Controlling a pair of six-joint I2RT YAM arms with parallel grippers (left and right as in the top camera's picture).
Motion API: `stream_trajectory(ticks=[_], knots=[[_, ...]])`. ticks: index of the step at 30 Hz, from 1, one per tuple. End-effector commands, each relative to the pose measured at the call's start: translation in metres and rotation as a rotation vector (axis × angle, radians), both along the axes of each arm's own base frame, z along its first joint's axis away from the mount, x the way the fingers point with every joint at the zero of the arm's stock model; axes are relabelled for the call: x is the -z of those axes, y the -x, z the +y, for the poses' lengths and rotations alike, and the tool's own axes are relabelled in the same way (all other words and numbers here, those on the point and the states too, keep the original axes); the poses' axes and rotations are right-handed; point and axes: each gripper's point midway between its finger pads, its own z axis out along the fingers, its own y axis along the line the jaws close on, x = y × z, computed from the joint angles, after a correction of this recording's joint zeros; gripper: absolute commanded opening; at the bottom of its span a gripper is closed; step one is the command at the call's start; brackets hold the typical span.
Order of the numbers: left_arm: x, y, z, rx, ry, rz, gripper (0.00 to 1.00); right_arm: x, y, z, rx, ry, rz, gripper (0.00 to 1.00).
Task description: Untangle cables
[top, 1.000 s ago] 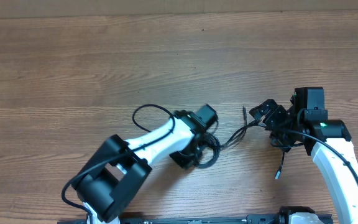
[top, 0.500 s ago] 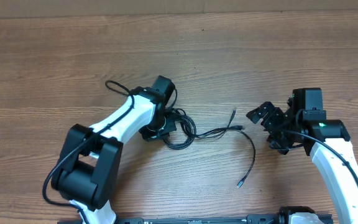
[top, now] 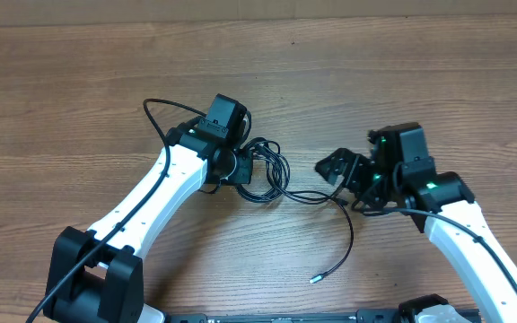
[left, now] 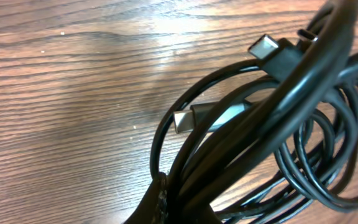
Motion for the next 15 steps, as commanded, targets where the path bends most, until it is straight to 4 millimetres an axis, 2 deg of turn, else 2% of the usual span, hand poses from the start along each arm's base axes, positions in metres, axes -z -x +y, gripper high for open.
stream_trajectory(ticks=[1,6,8,15], knots=[[-0.023,-0.001,-0.020,0.095,0.110,-0.043,0.04,-0.021,-0.003,0.023,-0.143,-0.003,-0.130,0.98],[-0.034,0.004,-0.038,0.167,0.211,-0.044,0.04,-0.017,-0.003,0.044,-0.273,0.024,-0.199,0.97],[-0.038,0.006,-0.040,0.174,0.231,-0.042,0.04,-0.012,-0.004,0.050,-0.317,0.039,-0.214,0.84],[-0.045,0.008,-0.046,0.198,0.267,-0.047,0.04,0.014,-0.014,0.047,-0.290,0.094,-0.167,0.86]])
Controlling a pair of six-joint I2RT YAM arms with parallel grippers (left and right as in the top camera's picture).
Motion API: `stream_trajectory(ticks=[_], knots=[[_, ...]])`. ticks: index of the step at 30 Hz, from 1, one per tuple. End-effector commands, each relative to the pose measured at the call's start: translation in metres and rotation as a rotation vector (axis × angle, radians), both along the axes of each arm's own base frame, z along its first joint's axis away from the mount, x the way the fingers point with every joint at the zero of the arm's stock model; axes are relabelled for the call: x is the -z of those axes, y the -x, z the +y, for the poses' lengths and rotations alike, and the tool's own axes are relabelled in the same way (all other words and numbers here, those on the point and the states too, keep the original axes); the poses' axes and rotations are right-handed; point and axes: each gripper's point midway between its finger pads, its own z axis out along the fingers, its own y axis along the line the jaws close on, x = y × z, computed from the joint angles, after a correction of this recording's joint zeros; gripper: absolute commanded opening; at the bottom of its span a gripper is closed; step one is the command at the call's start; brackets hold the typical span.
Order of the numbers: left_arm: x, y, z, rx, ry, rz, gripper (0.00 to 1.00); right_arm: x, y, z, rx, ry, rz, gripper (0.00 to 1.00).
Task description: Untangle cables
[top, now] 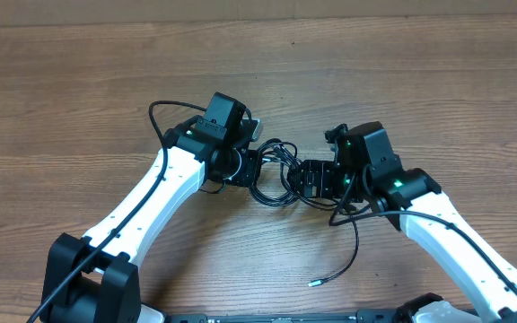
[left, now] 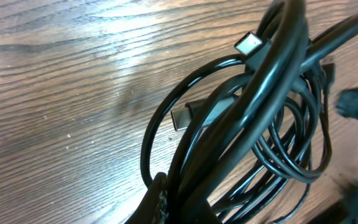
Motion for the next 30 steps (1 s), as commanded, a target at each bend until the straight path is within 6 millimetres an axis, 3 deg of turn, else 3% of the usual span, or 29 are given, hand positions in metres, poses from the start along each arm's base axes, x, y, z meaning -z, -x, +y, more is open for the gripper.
stream_trajectory(ticks=[1,6,13,21,25,30], knots=[[-0.028,-0.002,-0.014,0.068,0.089,-0.058,0.04,0.003,-0.012,-0.001,0.005,0.036,-0.027,0.84],[-0.030,0.000,-0.019,0.080,0.118,-0.047,0.04,0.012,-0.019,-0.001,0.044,0.043,-0.009,0.79],[-0.032,0.004,-0.022,0.120,0.140,-0.048,0.04,0.024,-0.040,-0.049,0.409,0.191,0.013,0.77],[-0.036,-0.003,-0.011,0.085,0.182,-0.034,0.04,0.027,-0.042,-0.068,0.575,0.225,0.036,0.78],[-0.051,-0.009,-0.014,0.088,0.302,-0.036,0.04,0.028,-0.039,-0.061,0.552,0.196,0.061,0.90],[-0.054,-0.018,-0.007,0.067,0.321,-0.054,0.04,0.023,-0.032,-0.033,0.336,0.130,0.050,0.98]])
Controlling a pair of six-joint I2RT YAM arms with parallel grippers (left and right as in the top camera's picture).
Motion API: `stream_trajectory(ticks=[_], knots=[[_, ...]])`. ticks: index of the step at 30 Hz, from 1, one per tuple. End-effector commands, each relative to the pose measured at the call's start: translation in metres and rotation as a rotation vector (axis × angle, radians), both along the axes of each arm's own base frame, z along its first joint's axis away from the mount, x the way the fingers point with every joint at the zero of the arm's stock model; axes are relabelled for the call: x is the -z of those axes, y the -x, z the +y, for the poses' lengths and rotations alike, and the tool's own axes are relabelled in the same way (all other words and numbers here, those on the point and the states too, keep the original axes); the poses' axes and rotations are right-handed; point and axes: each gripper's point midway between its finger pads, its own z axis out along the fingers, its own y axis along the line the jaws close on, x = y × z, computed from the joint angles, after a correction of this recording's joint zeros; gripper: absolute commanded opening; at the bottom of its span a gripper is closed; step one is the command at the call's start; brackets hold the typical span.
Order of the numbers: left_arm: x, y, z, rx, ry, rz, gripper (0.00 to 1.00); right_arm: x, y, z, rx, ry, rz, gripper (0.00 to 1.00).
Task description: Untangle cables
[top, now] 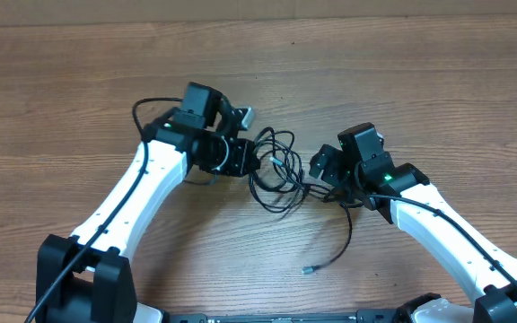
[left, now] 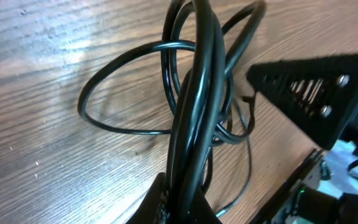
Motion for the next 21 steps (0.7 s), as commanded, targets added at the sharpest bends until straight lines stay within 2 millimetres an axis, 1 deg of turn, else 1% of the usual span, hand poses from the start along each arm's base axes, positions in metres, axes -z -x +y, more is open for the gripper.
stream_trajectory(ticks=[1,4,8,10,15,19,21], knots=[[-0.028,-0.003,-0.007,0.036,0.081,-0.065,0.04,-0.015,-0.001,0.027,-0.178,-0.085,-0.036,0.99],[-0.030,-0.005,-0.008,0.039,0.084,-0.076,0.04,-0.022,0.000,0.043,-0.273,-0.145,-0.063,1.00],[-0.034,-0.008,-0.011,0.048,0.106,-0.100,0.04,-0.029,0.001,0.054,-0.322,-0.193,-0.082,1.00],[-0.038,-0.011,-0.014,0.056,0.129,-0.117,0.04,-0.028,0.002,0.053,-0.322,-0.191,-0.075,1.00],[-0.040,-0.015,-0.016,0.049,0.137,-0.134,0.04,-0.025,0.005,0.052,-0.320,-0.187,-0.056,1.00],[-0.047,-0.009,-0.023,0.078,0.194,-0.118,0.04,-0.027,0.002,0.051,-0.315,-0.182,-0.073,1.00],[-0.050,-0.007,-0.026,0.094,0.219,-0.115,0.04,-0.025,-0.004,0.045,-0.287,-0.147,-0.088,0.98]])
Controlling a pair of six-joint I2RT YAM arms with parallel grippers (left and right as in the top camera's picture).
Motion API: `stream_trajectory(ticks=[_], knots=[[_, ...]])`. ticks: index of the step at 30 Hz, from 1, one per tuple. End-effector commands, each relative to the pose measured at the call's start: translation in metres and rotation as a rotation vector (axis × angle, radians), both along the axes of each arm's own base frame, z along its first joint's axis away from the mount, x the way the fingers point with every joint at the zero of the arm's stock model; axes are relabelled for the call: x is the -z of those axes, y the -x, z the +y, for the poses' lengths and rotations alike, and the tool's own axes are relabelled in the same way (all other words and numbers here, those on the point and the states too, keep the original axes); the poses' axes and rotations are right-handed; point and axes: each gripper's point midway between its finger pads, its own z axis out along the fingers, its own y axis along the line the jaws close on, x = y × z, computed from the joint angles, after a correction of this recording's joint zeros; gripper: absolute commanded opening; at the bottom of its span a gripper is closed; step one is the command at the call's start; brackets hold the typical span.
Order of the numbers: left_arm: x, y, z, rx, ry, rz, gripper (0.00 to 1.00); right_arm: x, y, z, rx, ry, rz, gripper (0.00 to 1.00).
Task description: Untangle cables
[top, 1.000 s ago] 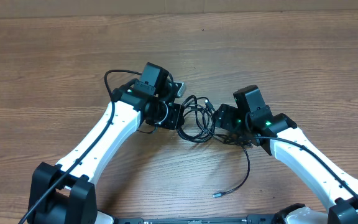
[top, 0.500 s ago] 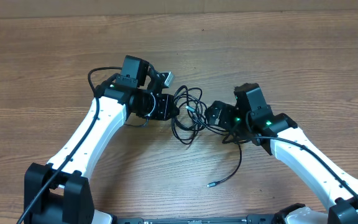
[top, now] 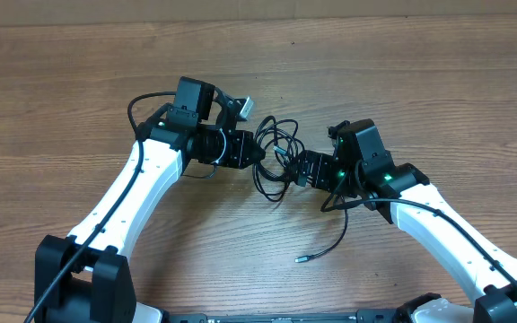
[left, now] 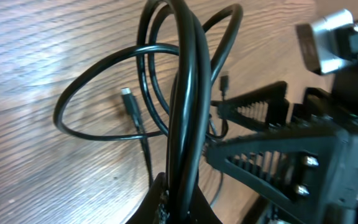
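A tangle of black cables [top: 275, 154] lies in loose loops mid-table. My left gripper [top: 251, 151] is shut on a thick bunch of strands [left: 188, 106], which rise straight up from its jaws [left: 180, 202] in the left wrist view. My right gripper [top: 302, 169] is open at the tangle's right edge, and its toothed fingers [left: 260, 109] spread around thin strands. A small plug [left: 127, 94] hangs inside one loop. One thin cable trails toward the table's front and ends in a plug [top: 301, 259].
A silver connector [top: 243, 106] sticks up behind the left gripper. The left arm's own black cable loops out at the far left [top: 137, 108]. Bare wooden table [top: 420, 72] surrounds the tangle.
My right gripper has moved left, from just beside the tangle to its right edge, with fingers now around strands. The left gripper shifted slightly left, still shut. The trailing plug slid a little farther from the front edge.
First my left gripper held a tight bundle while the right gripper stood apart on the right. Then the right gripper was at the bundle. Later both had drawn apart and the loops lay wider. Now the right gripper is at the looser tangle again.
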Motion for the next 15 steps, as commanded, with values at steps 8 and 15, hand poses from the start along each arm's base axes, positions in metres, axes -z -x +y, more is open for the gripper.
stream_trajectory(ticks=[8,15], knots=[[-0.032,0.004,-0.012,0.062,0.100,-0.059,0.04,0.009,-0.019,-0.060,0.399,0.206,0.013,0.97],[-0.043,0.010,-0.020,0.117,0.173,-0.069,0.04,0.012,-0.017,-0.071,0.464,0.242,0.029,1.00]])
